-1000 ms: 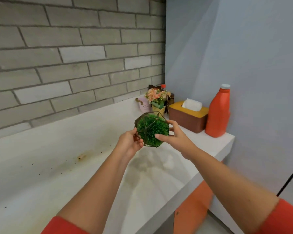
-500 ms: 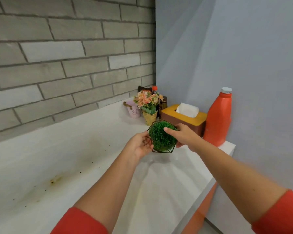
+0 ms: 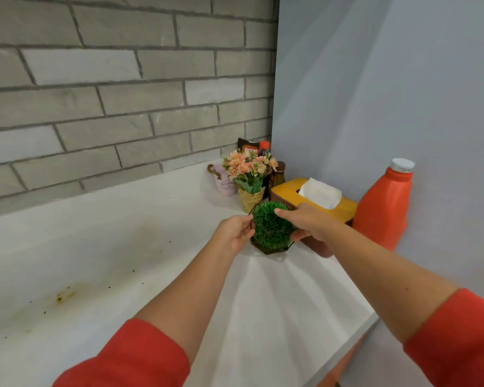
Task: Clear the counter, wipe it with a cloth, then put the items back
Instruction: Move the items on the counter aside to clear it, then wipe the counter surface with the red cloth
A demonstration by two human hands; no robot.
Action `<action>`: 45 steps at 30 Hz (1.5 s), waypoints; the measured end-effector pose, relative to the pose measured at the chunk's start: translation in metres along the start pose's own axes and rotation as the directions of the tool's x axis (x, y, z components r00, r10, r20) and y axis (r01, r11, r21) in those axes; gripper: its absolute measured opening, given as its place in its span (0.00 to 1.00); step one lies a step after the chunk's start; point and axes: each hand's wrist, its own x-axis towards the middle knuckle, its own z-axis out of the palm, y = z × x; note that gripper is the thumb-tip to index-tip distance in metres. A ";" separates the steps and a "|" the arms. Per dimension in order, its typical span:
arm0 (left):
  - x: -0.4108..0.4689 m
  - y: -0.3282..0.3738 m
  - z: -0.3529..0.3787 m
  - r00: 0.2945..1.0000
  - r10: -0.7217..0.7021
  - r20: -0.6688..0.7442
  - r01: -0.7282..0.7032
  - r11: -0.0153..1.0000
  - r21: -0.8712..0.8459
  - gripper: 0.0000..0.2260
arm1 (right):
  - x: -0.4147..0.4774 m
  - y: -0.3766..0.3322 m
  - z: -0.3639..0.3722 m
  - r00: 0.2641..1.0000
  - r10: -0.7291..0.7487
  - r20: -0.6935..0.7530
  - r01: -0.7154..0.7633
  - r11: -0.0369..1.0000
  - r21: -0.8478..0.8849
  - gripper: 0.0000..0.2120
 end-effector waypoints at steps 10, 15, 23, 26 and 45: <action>0.010 -0.004 0.005 0.996 0.047 -0.076 -0.045 0.999 0.020 0.10 | 0.016 0.001 0.003 0.996 -0.031 0.078 0.044 0.984 -0.173 0.32; 0.002 -0.004 0.013 0.991 0.084 -0.109 -0.073 0.992 0.102 0.09 | 0.014 -0.004 0.001 0.994 -0.048 0.095 0.075 0.948 -0.310 0.32; -0.016 -0.002 0.012 0.973 0.151 -0.176 -0.077 0.925 0.373 0.22 | -0.007 -0.032 -0.005 0.967 -0.254 0.030 0.182 0.600 -0.779 0.21; -0.024 0.002 0.003 0.954 0.207 -0.216 -0.126 0.932 0.340 0.19 | -0.009 -0.040 0.008 0.936 -0.350 0.034 0.249 0.593 -0.766 0.18; -0.175 0.009 -0.169 0.771 0.440 -0.460 -0.290 0.886 0.361 0.07 | -0.133 -0.092 0.199 0.711 -0.495 0.499 0.701 0.447 -0.556 0.11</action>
